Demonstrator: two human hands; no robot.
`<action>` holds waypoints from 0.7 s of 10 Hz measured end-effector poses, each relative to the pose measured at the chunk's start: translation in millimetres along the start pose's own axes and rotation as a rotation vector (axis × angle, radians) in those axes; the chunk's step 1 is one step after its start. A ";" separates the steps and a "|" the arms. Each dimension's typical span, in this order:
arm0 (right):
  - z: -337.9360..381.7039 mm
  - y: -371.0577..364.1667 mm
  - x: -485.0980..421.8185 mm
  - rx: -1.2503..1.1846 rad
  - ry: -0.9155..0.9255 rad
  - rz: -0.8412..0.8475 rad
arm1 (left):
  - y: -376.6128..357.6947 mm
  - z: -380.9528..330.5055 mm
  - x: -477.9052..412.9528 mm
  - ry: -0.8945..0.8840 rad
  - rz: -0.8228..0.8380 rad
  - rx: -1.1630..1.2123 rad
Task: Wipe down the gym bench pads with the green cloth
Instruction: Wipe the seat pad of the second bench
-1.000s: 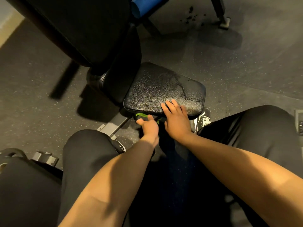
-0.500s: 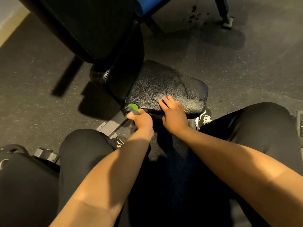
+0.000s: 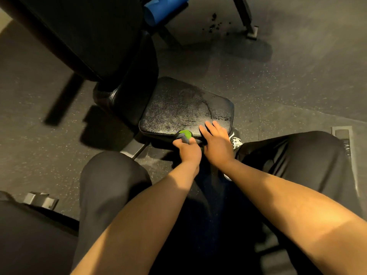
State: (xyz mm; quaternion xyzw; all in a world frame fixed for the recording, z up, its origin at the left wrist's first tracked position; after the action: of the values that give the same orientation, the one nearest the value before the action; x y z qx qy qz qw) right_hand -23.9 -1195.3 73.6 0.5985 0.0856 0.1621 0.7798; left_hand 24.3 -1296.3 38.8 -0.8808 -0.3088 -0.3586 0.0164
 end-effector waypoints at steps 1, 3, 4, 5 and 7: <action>-5.3 -0.7 1.3 -0.036 -0.012 0.005 | 11.3 -6.5 -8.9 0.074 -0.095 0.061; -12.4 0.9 3.7 -0.056 0.068 -0.042 | 17.4 -15.6 -3.5 0.105 -0.236 -0.055; -17.7 4.1 3.8 -0.130 0.060 -0.051 | -5.7 -17.3 18.4 -0.004 -0.106 -0.118; -21.4 4.7 1.9 -0.183 0.044 -0.053 | -25.9 -19.1 25.5 -0.110 0.055 -0.224; -29.7 4.3 7.5 -0.325 -0.020 -0.189 | -18.5 -31.1 17.8 -0.278 0.231 -0.609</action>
State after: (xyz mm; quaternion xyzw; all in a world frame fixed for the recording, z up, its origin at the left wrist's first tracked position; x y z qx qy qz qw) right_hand -27.3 -1164.7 70.2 0.4554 0.1066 0.0938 0.8789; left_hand 4.5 -1279.7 69.7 -0.9148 -0.0856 -0.3065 -0.2487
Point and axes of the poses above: each hand's wrist, its own x-axis away from the middle knuckle, its own y-axis out of the back of the hand, z = x × y, the point moved 6 cm from there along -x, towards the middle knuckle, and after that the axes turned 3 degrees about -z, right-handed, at the moved point
